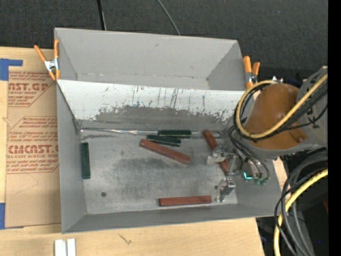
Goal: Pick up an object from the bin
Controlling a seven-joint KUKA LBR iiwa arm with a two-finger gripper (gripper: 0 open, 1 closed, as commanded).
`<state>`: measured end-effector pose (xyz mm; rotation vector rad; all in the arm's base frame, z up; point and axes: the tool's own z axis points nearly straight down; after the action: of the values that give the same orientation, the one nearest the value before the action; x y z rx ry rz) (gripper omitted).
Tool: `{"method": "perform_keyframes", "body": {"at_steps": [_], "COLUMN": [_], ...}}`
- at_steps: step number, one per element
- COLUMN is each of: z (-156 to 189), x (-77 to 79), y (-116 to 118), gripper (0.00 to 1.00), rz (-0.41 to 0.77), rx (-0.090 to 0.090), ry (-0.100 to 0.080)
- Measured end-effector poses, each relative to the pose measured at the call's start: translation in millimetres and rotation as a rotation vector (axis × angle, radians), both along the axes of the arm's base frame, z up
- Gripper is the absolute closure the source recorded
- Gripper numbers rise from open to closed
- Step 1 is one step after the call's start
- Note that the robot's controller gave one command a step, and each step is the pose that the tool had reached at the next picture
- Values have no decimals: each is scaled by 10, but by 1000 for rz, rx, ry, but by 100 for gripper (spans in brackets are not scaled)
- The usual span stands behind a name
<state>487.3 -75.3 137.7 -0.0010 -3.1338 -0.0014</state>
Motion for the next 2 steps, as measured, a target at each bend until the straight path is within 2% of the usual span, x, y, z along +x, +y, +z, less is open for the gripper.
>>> {"method": "perform_keyframes", "body": {"at_steps": [1, 2], "z": [41, -630], "x": [20, -31], "y": [2, -127], "gripper": [0, 100], "rz": [1, 48], "rx": [-1, -3], "ry": [-7, -25]}}
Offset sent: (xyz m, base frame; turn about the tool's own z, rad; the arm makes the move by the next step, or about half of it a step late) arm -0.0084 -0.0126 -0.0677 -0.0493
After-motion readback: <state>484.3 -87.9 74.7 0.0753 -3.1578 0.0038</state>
